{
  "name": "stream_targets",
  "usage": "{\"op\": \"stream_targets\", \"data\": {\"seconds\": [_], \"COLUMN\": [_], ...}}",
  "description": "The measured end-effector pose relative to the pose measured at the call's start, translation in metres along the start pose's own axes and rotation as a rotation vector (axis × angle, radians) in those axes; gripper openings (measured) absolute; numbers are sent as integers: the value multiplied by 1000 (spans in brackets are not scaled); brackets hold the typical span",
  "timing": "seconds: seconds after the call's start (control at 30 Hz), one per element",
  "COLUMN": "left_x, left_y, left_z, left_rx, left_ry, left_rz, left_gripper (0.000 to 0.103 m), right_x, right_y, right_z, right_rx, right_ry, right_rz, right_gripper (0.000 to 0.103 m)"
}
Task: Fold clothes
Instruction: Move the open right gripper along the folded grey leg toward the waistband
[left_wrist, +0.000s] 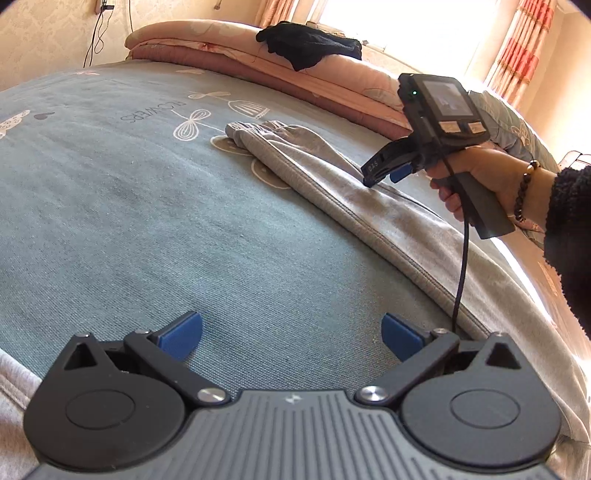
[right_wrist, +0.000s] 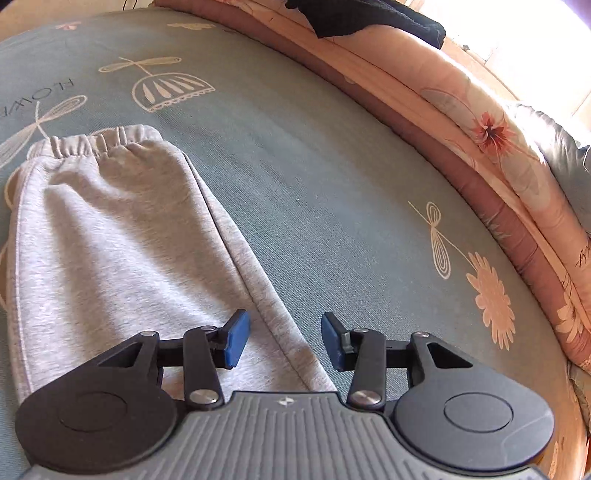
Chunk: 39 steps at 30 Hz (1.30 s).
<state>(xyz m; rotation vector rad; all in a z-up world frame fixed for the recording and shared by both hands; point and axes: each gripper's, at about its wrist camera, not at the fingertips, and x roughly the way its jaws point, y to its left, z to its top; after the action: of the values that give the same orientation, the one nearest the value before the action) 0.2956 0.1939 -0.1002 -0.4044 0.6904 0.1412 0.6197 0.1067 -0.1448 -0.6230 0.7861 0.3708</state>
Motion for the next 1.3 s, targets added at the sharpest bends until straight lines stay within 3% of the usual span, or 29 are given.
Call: {"op": "stream_targets", "data": {"seconds": [0.17, 0.4, 0.6, 0.73, 0.87, 1.0, 1.13, 1.3], "left_x": [3, -7, -19, -24, -25, -11, 9, 13], "left_y": [-5, -8, -20, -42, -72, -96, -101, -100], "left_z": [-1, 0, 0, -5, -15, -28, -37, -43], "left_rx": [28, 31, 62, 134, 233, 297, 296, 317], "left_ry": [5, -17, -76, -92, -79, 2, 74, 46], "left_rz": [12, -46, -113, -155, -241, -320, -332, -333], "left_gripper": [102, 102, 102, 102, 102, 102, 102, 102], "right_x": [14, -72, -157, -185, -214, -214, -194, -156], "right_y": [-11, -32, -61, -79, -123, -154, -166, -160], "right_z": [15, -10, -82, -146, -209, -267, -310, -327], "right_rx": [65, 14, 18, 32, 93, 143, 135, 99], "right_ry": [-7, -43, -39, -8, 46, 96, 98, 83], "right_rz": [-95, -29, -86, -140, -192, -170, -93, 31], "right_gripper": [46, 47, 51, 51, 50, 50, 50, 50]}}
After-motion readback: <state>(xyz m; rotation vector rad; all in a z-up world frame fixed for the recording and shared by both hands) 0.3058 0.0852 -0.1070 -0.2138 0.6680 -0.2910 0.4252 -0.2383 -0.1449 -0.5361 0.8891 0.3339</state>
